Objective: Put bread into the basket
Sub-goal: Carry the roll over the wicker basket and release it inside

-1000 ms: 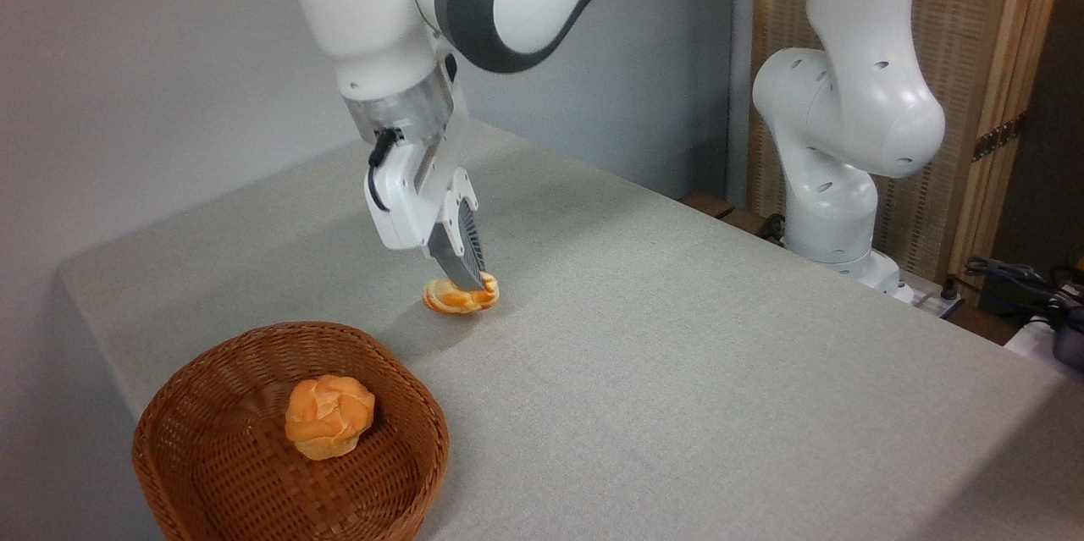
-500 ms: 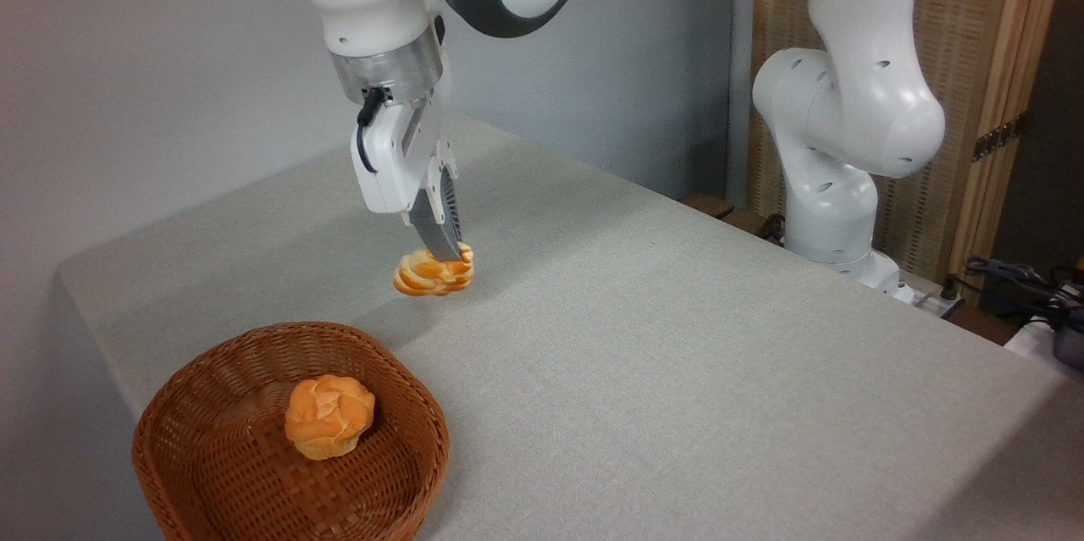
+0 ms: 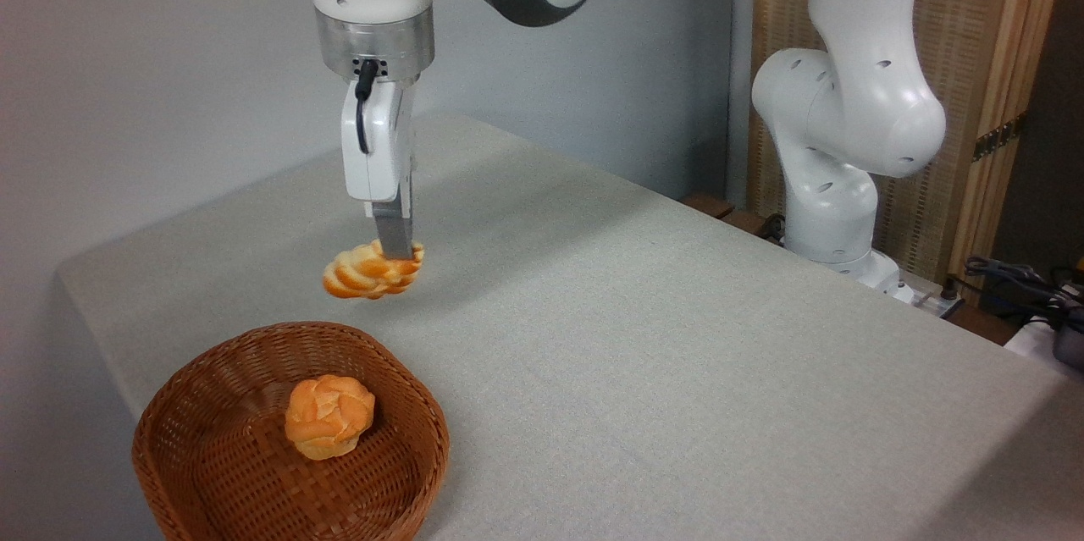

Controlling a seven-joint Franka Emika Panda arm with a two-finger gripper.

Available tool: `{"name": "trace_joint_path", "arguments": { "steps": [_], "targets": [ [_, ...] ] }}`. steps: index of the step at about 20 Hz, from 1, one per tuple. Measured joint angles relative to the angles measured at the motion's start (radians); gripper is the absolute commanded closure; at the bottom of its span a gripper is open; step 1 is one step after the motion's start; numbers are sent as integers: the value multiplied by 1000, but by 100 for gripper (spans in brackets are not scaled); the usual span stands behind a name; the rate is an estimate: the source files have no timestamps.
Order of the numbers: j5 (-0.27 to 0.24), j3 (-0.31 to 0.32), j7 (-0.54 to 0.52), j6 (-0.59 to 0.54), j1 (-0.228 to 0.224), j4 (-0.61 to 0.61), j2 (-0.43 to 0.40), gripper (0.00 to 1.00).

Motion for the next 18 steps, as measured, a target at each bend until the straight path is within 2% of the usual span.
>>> {"name": "trace_joint_path", "arguments": {
  "steps": [2,5,6,7,9,13,18],
  "targets": [
    [-7,19,-22,54,1,0,3,100],
    [-16,24,-113,146,2,0,16,100],
    [-22,24,-151,174,1,0,22,74],
    [-27,24,-186,200,1,0,27,26],
    [-31,26,-240,230,2,0,35,13],
    [-32,40,-285,234,2,0,39,0],
    [-32,43,-289,234,1,-1,45,0]
  ]
}}
